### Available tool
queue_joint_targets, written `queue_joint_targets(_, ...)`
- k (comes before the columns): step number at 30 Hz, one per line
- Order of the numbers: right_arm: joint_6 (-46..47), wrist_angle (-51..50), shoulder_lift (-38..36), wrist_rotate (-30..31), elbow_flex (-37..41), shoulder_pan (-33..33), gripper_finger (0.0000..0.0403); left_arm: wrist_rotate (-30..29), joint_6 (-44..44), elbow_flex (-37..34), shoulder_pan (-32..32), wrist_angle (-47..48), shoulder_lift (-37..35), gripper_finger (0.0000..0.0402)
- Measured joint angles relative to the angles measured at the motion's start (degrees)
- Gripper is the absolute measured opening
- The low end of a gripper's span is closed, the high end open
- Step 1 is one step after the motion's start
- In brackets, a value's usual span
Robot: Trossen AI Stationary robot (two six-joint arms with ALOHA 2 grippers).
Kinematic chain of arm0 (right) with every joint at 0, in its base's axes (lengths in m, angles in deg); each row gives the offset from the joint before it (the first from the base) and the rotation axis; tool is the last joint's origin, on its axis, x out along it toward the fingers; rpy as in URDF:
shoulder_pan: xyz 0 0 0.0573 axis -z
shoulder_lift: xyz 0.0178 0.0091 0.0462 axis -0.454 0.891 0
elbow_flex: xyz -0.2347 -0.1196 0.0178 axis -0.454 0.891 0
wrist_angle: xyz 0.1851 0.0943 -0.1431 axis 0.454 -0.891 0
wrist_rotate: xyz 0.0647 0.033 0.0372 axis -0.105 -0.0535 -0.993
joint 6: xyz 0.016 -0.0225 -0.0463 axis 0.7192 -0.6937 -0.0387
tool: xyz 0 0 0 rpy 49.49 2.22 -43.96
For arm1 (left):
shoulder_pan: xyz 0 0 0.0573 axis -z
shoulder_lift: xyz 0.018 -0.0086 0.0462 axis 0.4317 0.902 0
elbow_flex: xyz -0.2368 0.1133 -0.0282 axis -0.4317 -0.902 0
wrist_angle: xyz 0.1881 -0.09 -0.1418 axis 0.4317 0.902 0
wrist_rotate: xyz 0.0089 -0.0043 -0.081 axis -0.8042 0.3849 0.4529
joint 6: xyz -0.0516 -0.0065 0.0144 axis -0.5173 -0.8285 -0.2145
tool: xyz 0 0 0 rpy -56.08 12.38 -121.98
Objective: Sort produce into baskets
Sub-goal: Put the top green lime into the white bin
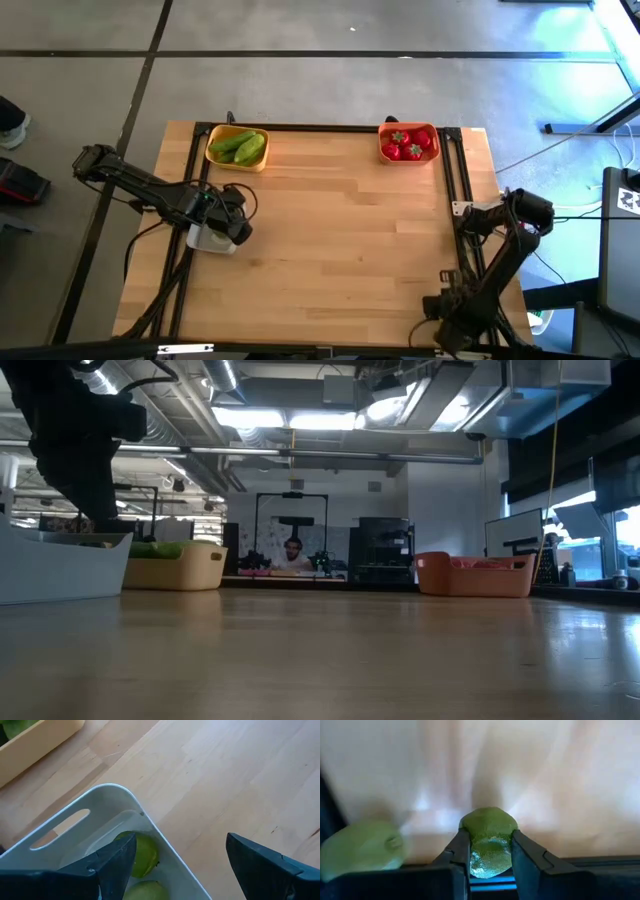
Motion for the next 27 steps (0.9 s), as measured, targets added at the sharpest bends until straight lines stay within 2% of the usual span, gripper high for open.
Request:
queue_joint_targets(5, -4.8, -6.0, -3.6, 7.1, 0.0, 4.9, 0.0085, 0.0, 3.2, 0.0, 0.0, -3.5, 0.0, 0.0301)
queue_joint_targets(13, -9.2, -10.5, -12.8, 25.6, 0.0, 14.1, 0.0084, 0.0, 11.4, 0.0, 0.0, -15.8, -0.1, 0.0301)
queue_joint_targets(20, -17.2, -7.0, -19.1, 42.2, 0.0, 21.5, 0.0084, 0.0, 21.3, -0.2, 0.0, -30.6, 0.0, 0.0301)
queue_joint_targets(24, -24.3, -1.8, -20.3, 49.3, 0.0, 25.1, 0.0084, -0.2, 26.1, -0.2, 0.0, -36.7, 0.0, 0.0301)
queue_joint_targets(27, -31.7, 3.2, -20.3, 52.1, 0.0, 27.8, 0.0084, -1.4, 29.3, -0.2, 0.0, -40.9, 0.0, 0.0301)
